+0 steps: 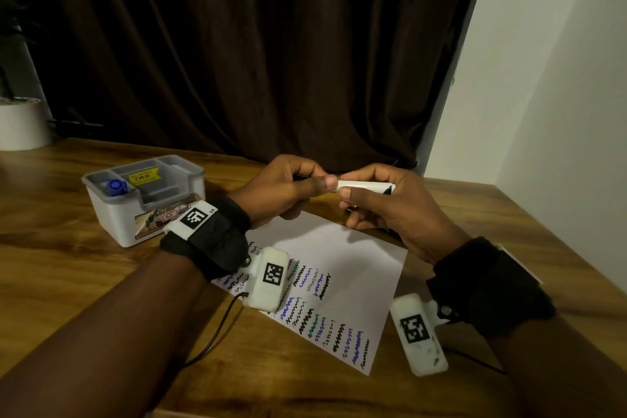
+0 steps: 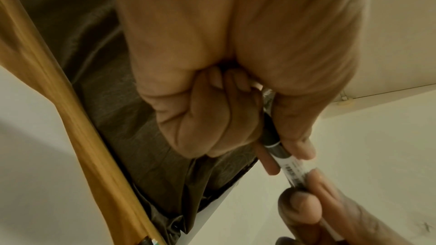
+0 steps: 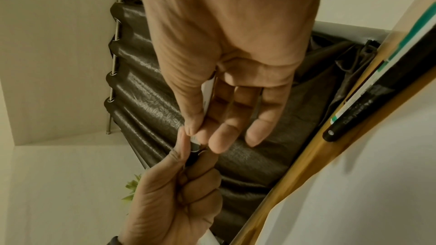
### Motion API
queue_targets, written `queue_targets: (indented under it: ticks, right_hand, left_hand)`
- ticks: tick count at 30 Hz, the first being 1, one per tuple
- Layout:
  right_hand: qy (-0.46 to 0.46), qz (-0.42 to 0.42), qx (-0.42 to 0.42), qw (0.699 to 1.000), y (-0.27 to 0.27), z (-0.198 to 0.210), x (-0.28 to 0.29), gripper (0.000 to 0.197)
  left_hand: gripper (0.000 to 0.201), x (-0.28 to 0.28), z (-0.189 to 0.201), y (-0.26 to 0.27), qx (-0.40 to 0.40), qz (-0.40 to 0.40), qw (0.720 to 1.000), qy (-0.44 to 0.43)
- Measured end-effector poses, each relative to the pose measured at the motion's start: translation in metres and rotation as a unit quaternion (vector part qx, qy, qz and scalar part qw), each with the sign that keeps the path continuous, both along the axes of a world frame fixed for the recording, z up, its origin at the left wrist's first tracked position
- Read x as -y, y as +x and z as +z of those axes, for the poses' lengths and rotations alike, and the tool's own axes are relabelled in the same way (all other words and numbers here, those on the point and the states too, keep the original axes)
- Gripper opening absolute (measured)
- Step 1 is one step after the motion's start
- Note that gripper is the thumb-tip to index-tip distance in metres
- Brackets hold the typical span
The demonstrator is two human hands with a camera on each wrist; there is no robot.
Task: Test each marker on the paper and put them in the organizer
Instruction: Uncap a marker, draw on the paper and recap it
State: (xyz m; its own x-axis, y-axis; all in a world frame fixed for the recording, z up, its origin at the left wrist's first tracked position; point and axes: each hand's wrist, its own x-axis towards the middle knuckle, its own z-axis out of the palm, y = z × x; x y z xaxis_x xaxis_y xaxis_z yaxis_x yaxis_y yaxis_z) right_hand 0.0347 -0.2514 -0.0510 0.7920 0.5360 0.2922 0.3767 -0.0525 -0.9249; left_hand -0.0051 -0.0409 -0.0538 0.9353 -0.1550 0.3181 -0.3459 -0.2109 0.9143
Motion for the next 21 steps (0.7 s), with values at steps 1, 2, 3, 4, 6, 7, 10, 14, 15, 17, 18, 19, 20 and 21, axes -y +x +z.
queue_targets:
  ticks: [1,2,3,4,6,7,10,14,15,17,18,19,20,21]
  right_hand:
    - [-0.001,0.002,-0.001,1.0,0.0,0.0,0.0,0.021]
    - [-0.002,0.005,-0.003,1.0,0.0,0.0,-0.001,0.021]
    - [-0.002,0.006,-0.005,1.0,0.0,0.0,-0.001,0.021]
    - [-0.002,0.006,-0.009,1.0,0.0,0.0,-0.001,0.022]
    - [-0.005,0.002,-0.03,1.0,0.001,0.0,-0.001,0.026]
    - [-0.014,0.002,-0.049,0.999,0.003,0.0,-0.001,0.029]
    - [-0.096,0.014,-0.099,0.99,0.008,-0.005,0.001,0.031]
    - [-0.225,0.035,-0.141,0.963,0.012,-0.01,0.004,0.039]
    - [-0.244,0.046,-0.145,0.958,0.013,-0.011,0.005,0.041]
    - [-0.262,0.063,-0.147,0.952,0.014,-0.012,0.005,0.045]
    - [-0.265,0.065,-0.146,0.951,0.014,-0.013,0.005,0.046]
    - [-0.266,0.063,-0.144,0.951,0.014,-0.014,0.005,0.046]
    - [-0.265,0.062,-0.143,0.952,0.014,-0.014,0.004,0.045]
    - [-0.263,0.06,-0.143,0.952,0.013,-0.013,0.004,0.044]
  left_hand:
    - [0.022,-0.001,0.0,0.0,-0.004,-0.001,1.0,0.003]
    - [0.021,-0.001,0.0,0.0,-0.006,0.001,1.0,0.006]
    - [0.02,-0.001,0.0,0.0,-0.008,0.005,1.0,0.009]
    - [0.02,-0.001,0.0,0.001,-0.01,0.01,1.0,0.01]
    - [0.02,-0.002,0.0,0.002,-0.016,0.019,1.0,0.015]
    - [0.02,-0.003,0.001,0.002,-0.016,0.025,0.999,0.021]
    - [0.021,-0.006,0.0,0.003,-0.007,0.048,0.998,0.035]
    - [0.02,-0.009,-0.001,0.004,-0.001,0.086,0.996,0.015]
    - [0.016,-0.009,0.0,0.004,0.001,0.099,0.995,0.013]
    - [0.01,-0.009,0.001,0.004,-0.002,0.113,0.994,0.007]
    - [0.009,-0.01,0.002,0.004,-0.006,0.116,0.993,-0.005]
    - [0.01,-0.011,0.002,0.003,-0.011,0.119,0.993,-0.022]
    - [0.011,-0.012,0.004,0.0,-0.012,0.125,0.991,-0.035]
    - [0.011,-0.014,0.006,-0.004,-0.006,0.133,0.99,-0.043]
